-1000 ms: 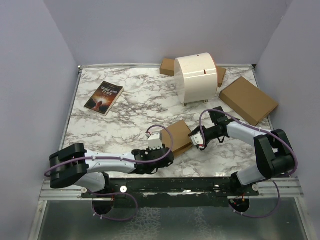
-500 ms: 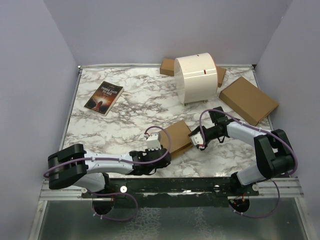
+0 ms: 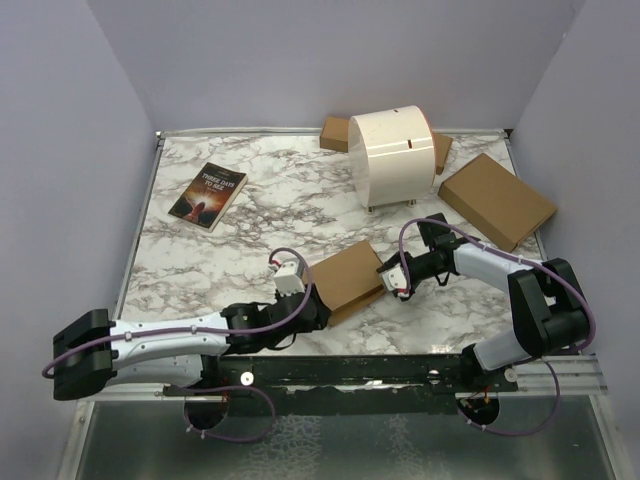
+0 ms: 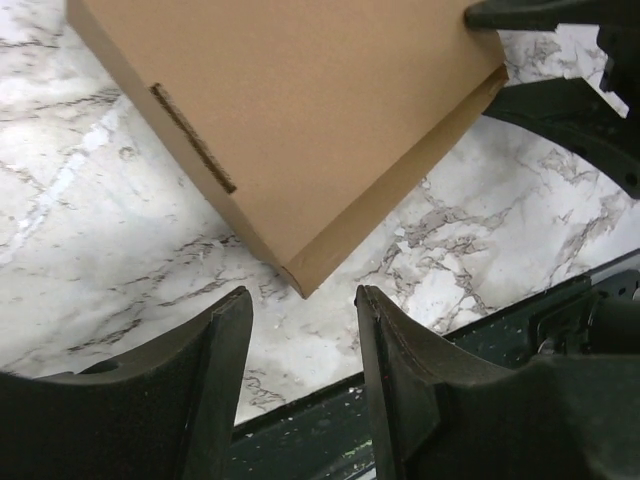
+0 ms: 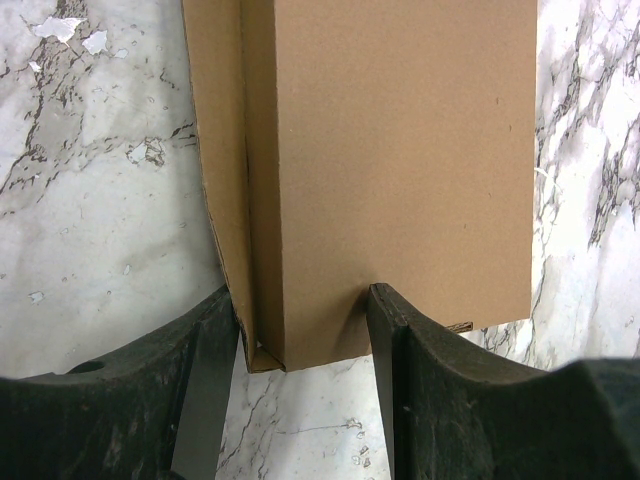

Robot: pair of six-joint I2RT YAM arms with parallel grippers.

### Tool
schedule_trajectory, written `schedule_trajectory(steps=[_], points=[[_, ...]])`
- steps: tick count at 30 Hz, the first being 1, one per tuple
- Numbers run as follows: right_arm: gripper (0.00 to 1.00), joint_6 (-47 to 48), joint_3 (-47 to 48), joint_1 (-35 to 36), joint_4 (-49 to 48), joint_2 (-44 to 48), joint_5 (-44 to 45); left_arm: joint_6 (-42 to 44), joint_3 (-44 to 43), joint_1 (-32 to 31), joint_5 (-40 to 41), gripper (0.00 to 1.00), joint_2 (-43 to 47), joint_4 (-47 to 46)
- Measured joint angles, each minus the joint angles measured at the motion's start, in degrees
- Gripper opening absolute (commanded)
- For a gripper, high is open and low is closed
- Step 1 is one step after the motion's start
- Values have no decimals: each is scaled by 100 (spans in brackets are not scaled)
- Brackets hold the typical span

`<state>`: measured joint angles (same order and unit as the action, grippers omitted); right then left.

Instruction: Fold the paper box

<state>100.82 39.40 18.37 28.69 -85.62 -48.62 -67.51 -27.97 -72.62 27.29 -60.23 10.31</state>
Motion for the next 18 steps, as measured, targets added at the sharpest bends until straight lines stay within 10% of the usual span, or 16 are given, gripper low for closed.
schedule_trajectory(steps=[8, 18], points=[[52, 0, 0, 0, 0, -2, -2, 752, 52, 214, -269, 62, -179, -79], [52, 0, 11, 0, 2, -22, -17, 4800, -1545, -514, -391, 66, -1331, 63]])
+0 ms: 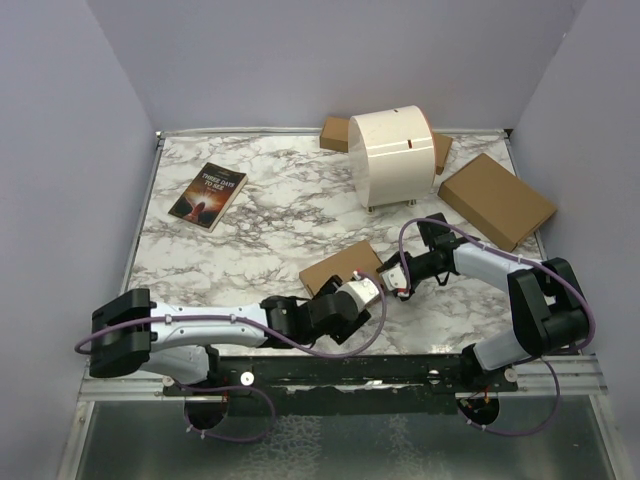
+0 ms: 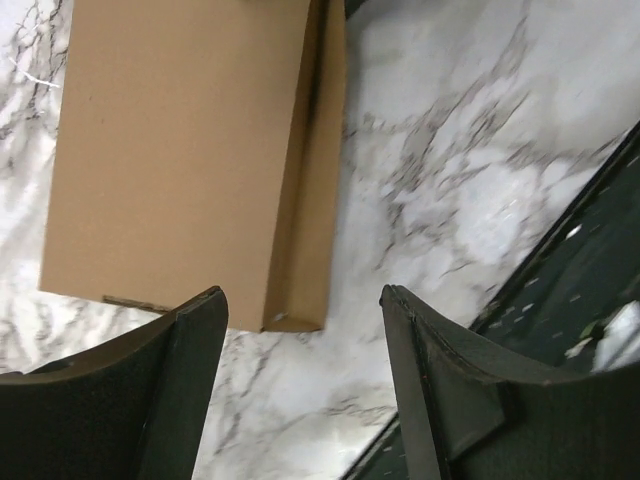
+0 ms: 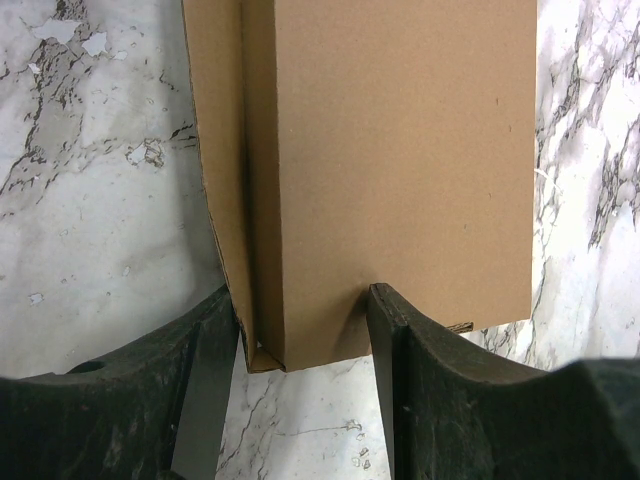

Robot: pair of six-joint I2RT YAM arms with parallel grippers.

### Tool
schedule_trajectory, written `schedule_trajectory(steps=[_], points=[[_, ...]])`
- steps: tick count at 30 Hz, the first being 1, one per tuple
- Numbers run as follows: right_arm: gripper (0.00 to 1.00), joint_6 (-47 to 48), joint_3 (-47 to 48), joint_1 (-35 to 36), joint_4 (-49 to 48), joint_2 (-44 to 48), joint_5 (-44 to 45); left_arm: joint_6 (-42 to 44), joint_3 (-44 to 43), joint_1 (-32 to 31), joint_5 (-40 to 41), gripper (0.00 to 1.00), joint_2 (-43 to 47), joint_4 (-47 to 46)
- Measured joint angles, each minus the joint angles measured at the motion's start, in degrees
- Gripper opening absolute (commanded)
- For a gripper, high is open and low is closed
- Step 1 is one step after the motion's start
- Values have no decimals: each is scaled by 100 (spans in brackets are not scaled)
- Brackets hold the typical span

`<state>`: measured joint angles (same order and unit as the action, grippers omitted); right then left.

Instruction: Fold the paper box

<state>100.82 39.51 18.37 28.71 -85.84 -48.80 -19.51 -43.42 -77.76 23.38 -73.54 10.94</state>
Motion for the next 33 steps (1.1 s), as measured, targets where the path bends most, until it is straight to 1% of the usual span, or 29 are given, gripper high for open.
schedule_trajectory(steps=[3, 5, 9, 12, 13, 18, 21, 24, 26, 33], points=[[52, 0, -2, 0, 2, 0, -2, 743, 92, 7, -28, 66, -94, 122], [52, 0, 0, 0, 2, -4, -4, 1261, 352, 7, -125, 66, -7, 28], [52, 0, 35, 0, 17, -42, -20, 2227, 1075, 7, -299, 69, 461, -387], [52, 0, 42, 0, 24, -46, -22, 2721, 1344, 4, -413, 70, 579, -763], [52, 0, 44, 0, 26, -52, -26, 2833, 1342, 7, -450, 76, 529, -859], [52, 0, 46, 0, 28, -52, -31, 3045, 1121, 4, -557, 83, -68, -1185], [52, 0, 57, 0, 37, -70, -37, 3067, 970, -2, -540, 83, -428, -1220], [52, 0, 63, 0, 39, -74, -42, 3071, 914, -28, -424, 83, -592, -1222], [52, 0, 63, 0, 39, -74, -42, 3084, 903, -37, -295, 82, -621, -1217], [52, 0, 63, 0, 39, -74, -42, 3101, 835, -37, 96, 71, -758, -1093]])
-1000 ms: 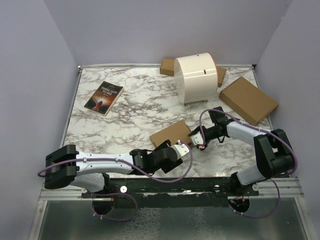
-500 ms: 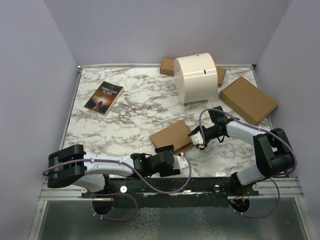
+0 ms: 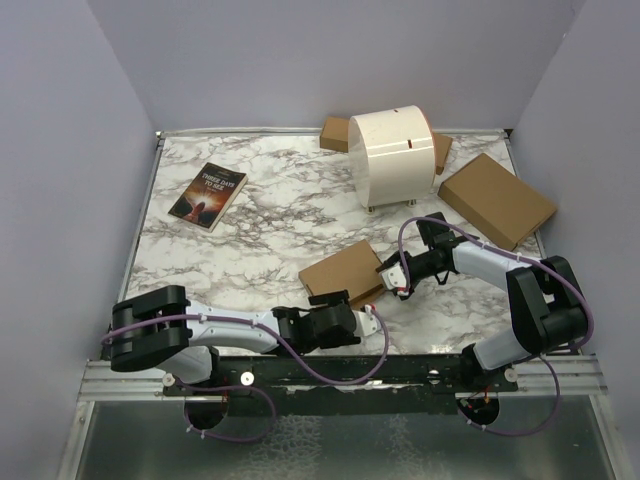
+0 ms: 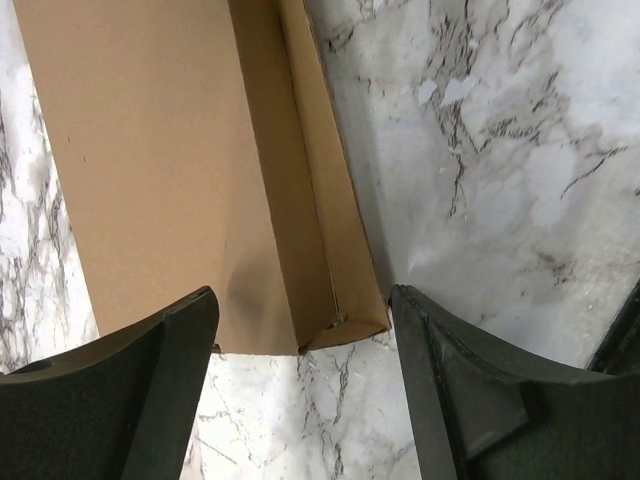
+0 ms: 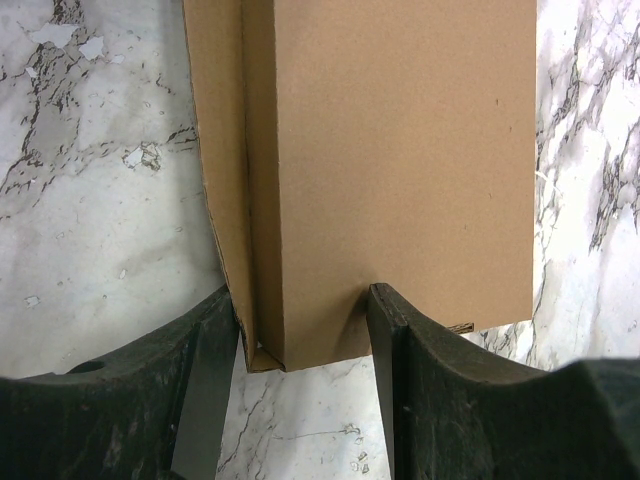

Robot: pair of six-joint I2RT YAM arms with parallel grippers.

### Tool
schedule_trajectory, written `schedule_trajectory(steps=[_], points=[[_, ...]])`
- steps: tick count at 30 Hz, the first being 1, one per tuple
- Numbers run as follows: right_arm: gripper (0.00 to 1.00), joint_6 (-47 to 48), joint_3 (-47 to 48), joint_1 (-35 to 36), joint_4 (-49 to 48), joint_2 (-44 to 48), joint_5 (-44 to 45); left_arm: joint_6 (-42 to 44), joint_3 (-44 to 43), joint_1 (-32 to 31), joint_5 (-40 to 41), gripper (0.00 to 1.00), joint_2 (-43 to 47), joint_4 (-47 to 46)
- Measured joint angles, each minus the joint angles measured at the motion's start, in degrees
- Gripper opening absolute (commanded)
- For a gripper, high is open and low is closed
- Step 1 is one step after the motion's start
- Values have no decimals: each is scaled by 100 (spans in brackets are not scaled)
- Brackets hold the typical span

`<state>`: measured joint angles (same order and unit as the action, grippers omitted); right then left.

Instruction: Fold the paper box

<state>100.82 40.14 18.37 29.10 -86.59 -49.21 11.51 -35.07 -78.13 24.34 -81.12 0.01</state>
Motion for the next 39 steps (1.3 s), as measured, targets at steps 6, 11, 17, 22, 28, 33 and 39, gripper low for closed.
schedule_trajectory(steps=[6, 11, 17, 22, 28, 33, 39], points=[[52, 0, 0, 0, 0, -2, 0, -4, -4, 0, 57, 66, -48, 247], [52, 0, 4, 0, -2, -4, 0, 0, -4, 0, 66, 41, -79, 293], [52, -2, 9, 0, 0, -4, 0, 72, -50, -11, 164, 34, -83, 339], [52, -2, 9, 0, 0, -11, 0, 70, -55, -22, 166, 49, -72, 352], [52, -4, 11, 0, 0, -11, -2, -24, -57, -22, 79, 68, 92, 468], [52, -9, 24, 0, 9, -17, -7, -170, 44, -9, -87, 86, 955, 448], [51, -72, 72, 0, 61, -33, -22, -118, 391, 15, -92, 91, 1552, 4]])
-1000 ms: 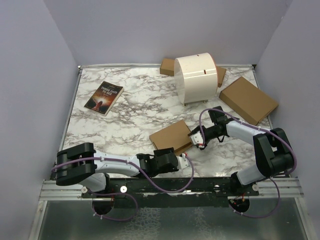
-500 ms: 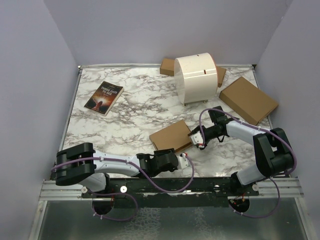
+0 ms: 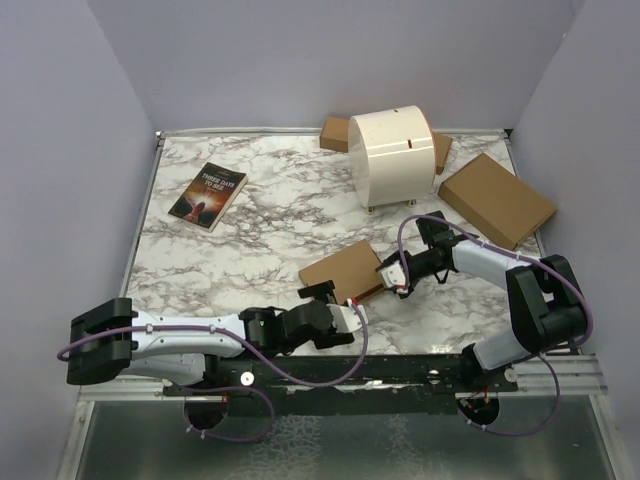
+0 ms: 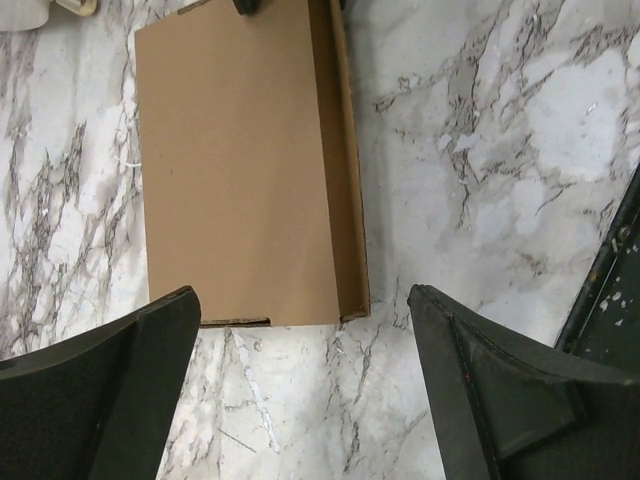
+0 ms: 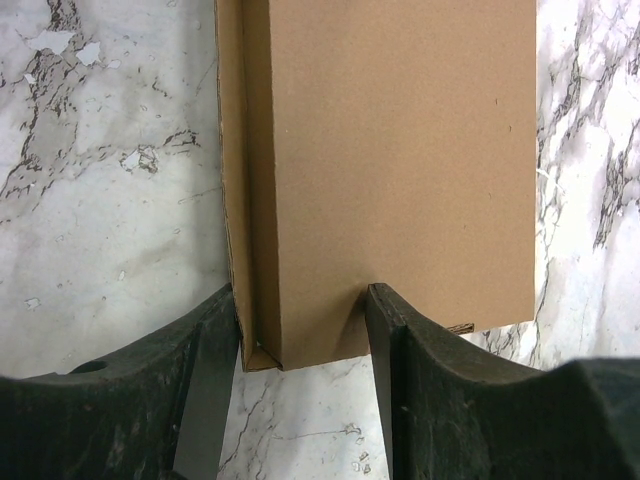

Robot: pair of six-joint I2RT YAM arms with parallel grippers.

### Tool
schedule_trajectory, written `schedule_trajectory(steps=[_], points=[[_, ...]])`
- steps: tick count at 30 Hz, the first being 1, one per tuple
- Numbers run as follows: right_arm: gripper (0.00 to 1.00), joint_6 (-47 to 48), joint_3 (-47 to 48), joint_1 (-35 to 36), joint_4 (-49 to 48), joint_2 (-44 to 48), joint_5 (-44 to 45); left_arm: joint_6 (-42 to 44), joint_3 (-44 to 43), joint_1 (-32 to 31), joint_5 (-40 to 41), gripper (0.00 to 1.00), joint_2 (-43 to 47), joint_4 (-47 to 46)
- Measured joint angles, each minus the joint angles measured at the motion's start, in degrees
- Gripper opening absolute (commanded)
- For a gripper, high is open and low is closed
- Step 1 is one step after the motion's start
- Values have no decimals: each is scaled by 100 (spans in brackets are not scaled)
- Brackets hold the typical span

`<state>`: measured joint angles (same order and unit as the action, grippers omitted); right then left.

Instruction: Fold the paper box

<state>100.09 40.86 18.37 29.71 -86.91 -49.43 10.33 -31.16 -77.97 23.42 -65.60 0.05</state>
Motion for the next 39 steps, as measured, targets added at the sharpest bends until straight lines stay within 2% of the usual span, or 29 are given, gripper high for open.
schedule_trajectory(steps=[8, 14, 21, 27, 30, 36, 39], points=[[51, -140, 33, 0, 22, -11, -17, 461, 417, 302, -369, 90, 72, -350], [50, -170, 66, 0, 31, -55, -61, 728, 157, 334, -450, 84, -918, -435], [50, -190, 68, 0, 31, -57, -68, 879, 107, 345, -339, 60, -1274, -490], [49, -195, 76, 0, 31, -57, -68, 916, 133, 400, -280, 20, -1255, -459], [48, -205, 81, 0, 28, -57, -68, 946, 144, 424, -280, 10, -1165, -433], [50, -289, 109, 0, 39, -57, -70, 955, 162, 470, -297, 12, -1029, -400], [55, -413, 175, 0, 160, -57, -103, 964, 164, 479, -328, 32, -1001, -382]])
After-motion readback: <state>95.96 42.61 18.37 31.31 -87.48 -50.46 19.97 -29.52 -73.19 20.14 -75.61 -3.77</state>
